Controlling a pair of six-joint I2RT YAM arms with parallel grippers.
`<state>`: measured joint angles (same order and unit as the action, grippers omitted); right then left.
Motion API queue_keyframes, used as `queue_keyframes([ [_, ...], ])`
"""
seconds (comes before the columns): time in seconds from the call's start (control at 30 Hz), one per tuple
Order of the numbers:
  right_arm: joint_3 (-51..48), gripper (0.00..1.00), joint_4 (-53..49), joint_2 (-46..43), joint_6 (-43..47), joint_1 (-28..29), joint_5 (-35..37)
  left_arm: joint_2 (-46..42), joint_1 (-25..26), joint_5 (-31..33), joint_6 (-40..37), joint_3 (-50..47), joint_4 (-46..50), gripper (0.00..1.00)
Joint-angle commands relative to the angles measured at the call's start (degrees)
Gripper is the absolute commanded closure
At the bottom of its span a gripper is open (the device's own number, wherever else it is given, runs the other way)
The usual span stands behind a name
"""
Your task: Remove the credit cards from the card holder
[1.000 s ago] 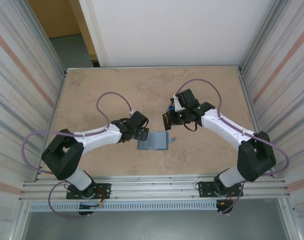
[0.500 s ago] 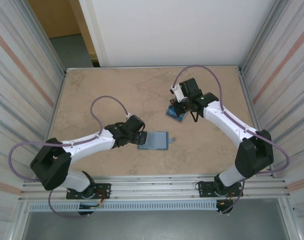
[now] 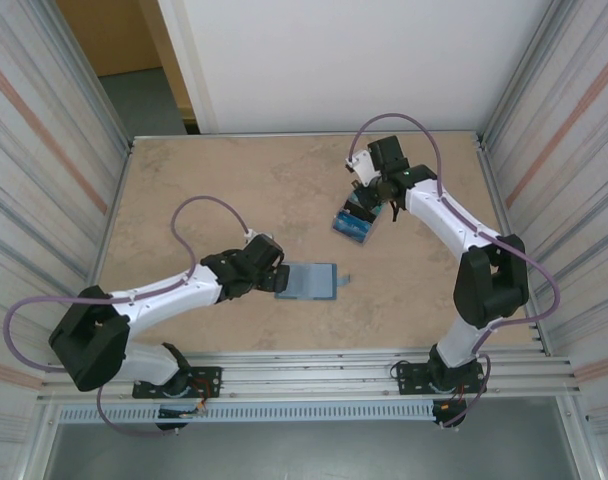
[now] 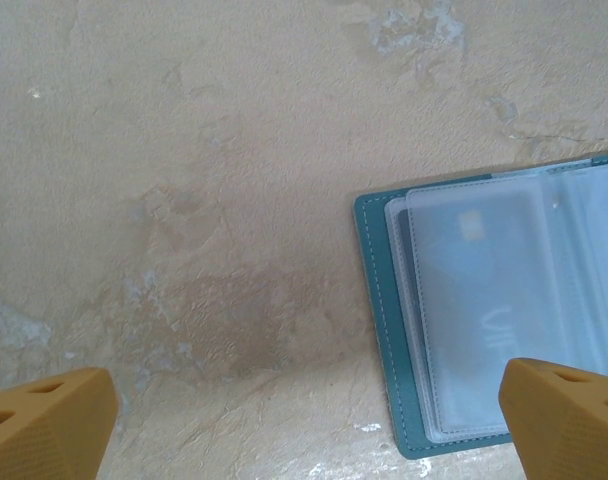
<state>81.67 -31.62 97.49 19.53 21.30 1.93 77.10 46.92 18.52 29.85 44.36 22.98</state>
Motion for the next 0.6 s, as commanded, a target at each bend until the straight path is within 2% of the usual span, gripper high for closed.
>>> queue_keyframes([
  [0.0, 2.3, 0.99, -1.0, 1.1, 3.3, -0.3, -3.3, -1.7, 0.3, 1.6, 1.0, -0.7, 2.0, 0.01],
  [0.2, 2.9, 0.99, -1.8, 3.1, 4.5, -0.4, -5.5, -2.6, 0.2, 2.2, 1.0, -0.8, 2.2, 0.01],
  [0.57, 4.9, 1.00, -3.8, 8.6, 5.5, -1.0, -4.1, -3.3, -0.3, 2.5, 0.9, -1.0, 2.7, 0.01],
])
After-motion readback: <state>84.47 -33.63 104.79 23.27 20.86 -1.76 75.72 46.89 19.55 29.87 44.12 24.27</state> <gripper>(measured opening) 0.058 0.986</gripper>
